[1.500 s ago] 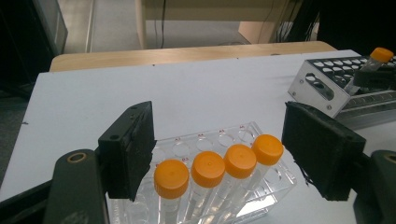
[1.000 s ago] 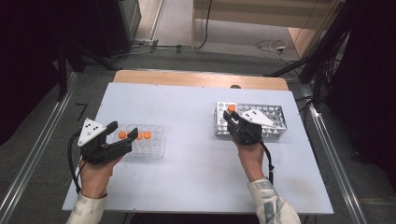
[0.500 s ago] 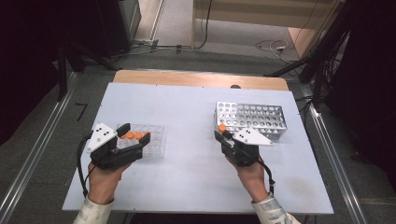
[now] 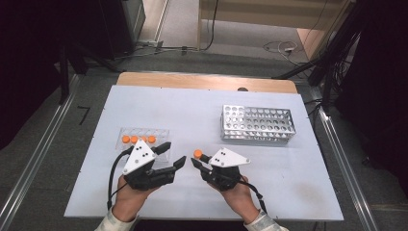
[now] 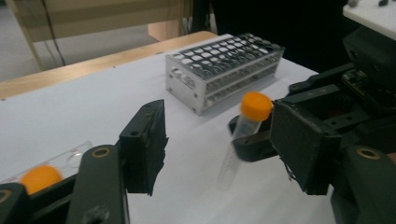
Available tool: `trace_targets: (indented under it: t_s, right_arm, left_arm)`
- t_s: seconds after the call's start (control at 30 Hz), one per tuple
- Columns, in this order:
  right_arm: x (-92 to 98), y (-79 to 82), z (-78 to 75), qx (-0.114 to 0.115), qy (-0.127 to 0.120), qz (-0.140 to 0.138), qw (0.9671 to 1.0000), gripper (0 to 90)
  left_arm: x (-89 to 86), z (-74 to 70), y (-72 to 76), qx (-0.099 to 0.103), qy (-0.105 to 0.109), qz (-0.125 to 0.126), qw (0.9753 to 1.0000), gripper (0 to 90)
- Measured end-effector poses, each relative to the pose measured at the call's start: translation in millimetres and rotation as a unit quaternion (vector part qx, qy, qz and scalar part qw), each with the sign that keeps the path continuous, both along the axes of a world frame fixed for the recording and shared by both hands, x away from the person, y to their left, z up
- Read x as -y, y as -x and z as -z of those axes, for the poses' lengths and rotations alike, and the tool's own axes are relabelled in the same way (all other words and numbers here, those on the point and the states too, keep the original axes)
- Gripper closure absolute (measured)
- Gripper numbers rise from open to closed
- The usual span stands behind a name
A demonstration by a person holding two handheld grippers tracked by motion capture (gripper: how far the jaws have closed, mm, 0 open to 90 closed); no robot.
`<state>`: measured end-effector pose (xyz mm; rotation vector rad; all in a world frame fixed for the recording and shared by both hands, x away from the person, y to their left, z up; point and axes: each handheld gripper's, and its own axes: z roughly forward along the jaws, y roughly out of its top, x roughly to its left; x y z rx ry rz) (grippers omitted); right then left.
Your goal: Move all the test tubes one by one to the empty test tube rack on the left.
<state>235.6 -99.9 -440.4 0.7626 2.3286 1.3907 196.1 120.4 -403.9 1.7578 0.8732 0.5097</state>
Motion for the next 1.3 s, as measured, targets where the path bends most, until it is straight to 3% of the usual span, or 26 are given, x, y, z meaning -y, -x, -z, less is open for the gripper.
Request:
trace_targets:
  t_s: [0.17,0.5,0.63,0.9,0.93,1.0,1.1,1.3]
  right_arm:
    - [-11.7,4.9,3.3,-0.004,0.006,-0.018,0.9998,71.9]
    - [-16.7,7.9,4.1,-0.013,0.003,-0.033,0.9994,71.9]
    - [-17.4,7.9,4.3,-0.017,0.001,-0.034,0.9993,71.9]
    - [-17.8,7.7,4.5,-0.020,0.000,-0.035,0.9992,71.2]
    - [-17.7,7.9,4.4,-0.021,-0.001,-0.035,0.9992,68.2]
    - [-17.7,7.4,3.6,-0.024,0.000,-0.039,0.9990,52.6]
    - [-14.1,6.5,1.6,-0.023,0.003,-0.034,0.9992,40.2]
    - [2.7,-0.1,-2.0,-0.028,-0.001,-0.013,0.9995,32.7]
  left_arm:
    - [11.9,8.8,-0.6,-0.007,-0.013,0.022,0.9997,45.7]
    - [17.7,18.9,-1.6,0.001,-0.018,0.010,0.9998,58.2]
    - [16.9,19.5,-1.6,0.002,-0.016,0.012,0.9998,67.2]
    - [16.8,17.8,-0.4,-0.001,-0.024,0.012,0.9996,69.9]
    - [16.0,16.9,-0.3,-0.002,-0.026,0.012,0.9996,69.9]
    - [12.5,13.7,-0.3,-0.002,-0.024,0.011,0.9996,69.9]
    - [2.4,6.4,-0.2,-0.005,-0.015,0.003,0.9999,69.9]
    - [-23.5,-9.3,0.2,-0.012,-0.004,-0.022,0.9997,69.9]
